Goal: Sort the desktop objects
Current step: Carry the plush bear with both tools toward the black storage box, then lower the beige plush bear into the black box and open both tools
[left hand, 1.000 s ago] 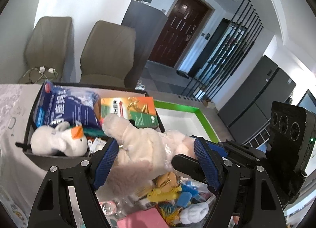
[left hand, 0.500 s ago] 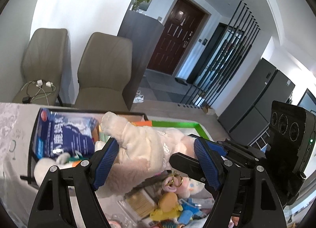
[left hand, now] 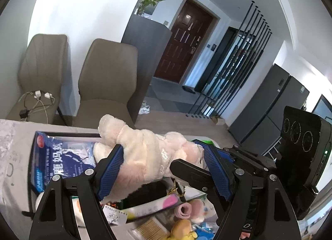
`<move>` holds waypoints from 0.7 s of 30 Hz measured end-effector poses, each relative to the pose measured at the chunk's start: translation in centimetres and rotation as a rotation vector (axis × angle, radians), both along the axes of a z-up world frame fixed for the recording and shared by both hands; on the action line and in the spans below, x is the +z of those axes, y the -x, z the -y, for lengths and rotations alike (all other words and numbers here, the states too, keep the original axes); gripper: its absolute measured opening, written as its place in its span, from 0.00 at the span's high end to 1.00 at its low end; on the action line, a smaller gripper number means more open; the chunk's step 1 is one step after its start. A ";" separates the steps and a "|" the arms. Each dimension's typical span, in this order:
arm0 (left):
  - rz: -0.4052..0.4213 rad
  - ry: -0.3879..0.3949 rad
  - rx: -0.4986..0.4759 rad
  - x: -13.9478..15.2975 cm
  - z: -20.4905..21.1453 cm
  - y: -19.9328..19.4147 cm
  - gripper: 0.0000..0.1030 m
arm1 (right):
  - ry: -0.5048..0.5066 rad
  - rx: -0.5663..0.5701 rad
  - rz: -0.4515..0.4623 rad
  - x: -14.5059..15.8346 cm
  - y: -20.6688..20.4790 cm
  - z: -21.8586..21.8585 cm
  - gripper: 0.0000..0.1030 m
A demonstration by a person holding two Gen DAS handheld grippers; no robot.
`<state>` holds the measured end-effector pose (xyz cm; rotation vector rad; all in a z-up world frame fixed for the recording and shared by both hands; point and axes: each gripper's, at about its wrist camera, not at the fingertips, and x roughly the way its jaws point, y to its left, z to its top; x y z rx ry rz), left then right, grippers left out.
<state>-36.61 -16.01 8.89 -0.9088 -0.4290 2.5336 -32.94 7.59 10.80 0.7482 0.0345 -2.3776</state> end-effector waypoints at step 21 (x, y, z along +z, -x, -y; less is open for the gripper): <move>0.133 -0.047 -0.034 -7.3 -0.3 4.3 0.23 | -0.042 -0.028 0.113 -6.6 4.8 -0.4 0.53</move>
